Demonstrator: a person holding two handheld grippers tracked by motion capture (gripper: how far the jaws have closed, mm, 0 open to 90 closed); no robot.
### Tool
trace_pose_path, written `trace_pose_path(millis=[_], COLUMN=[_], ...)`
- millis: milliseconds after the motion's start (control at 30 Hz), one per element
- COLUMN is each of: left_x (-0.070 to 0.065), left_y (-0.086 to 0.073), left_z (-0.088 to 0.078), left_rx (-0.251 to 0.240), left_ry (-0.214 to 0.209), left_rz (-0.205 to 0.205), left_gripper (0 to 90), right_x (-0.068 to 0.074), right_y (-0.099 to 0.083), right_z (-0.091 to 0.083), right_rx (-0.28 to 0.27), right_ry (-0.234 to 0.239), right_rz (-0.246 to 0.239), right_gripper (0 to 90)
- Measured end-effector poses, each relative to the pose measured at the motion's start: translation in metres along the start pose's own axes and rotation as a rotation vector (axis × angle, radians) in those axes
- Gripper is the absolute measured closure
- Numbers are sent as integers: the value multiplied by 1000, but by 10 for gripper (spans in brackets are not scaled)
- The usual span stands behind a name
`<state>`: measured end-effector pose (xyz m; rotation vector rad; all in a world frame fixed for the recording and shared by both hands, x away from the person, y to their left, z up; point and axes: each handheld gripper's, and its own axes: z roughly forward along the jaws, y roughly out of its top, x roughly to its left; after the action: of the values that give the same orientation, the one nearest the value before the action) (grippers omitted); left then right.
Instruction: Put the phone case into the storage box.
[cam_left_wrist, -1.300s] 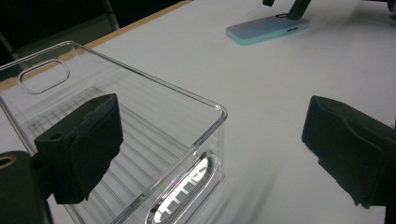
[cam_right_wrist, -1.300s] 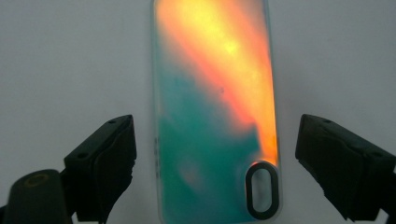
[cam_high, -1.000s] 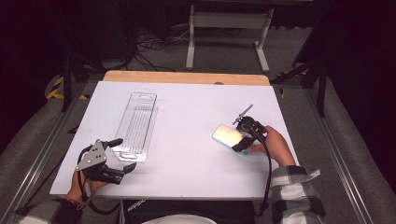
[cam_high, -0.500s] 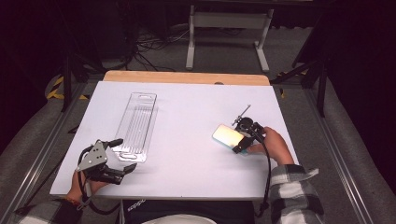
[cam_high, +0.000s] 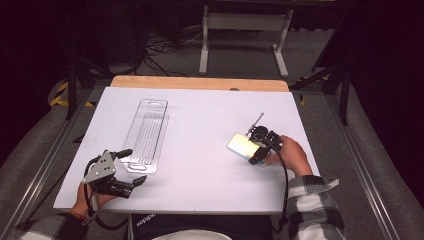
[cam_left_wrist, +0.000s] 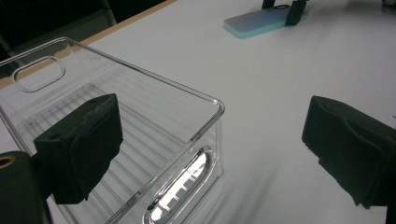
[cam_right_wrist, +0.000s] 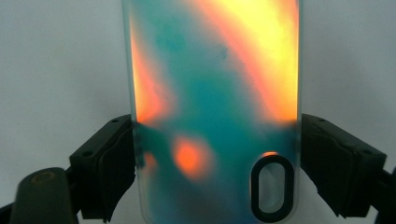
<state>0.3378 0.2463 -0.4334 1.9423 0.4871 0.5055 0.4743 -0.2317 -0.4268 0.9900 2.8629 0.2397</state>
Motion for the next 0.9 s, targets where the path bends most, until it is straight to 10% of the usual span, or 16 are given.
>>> trace_pose_path(millis=[533, 900], left_x=[0, -1], left_y=[0, 0], left_z=[2, 1], left_rx=[11, 24], left_ry=[-8, -15], left_rz=[8, 15], left_gripper=[57, 58], right_x=[1, -2], right_y=[-4, -13], right_z=[1, -3], right_rx=[29, 8], right_ry=[-14, 17], right_rz=[-18, 4], right_gripper=[62, 166])
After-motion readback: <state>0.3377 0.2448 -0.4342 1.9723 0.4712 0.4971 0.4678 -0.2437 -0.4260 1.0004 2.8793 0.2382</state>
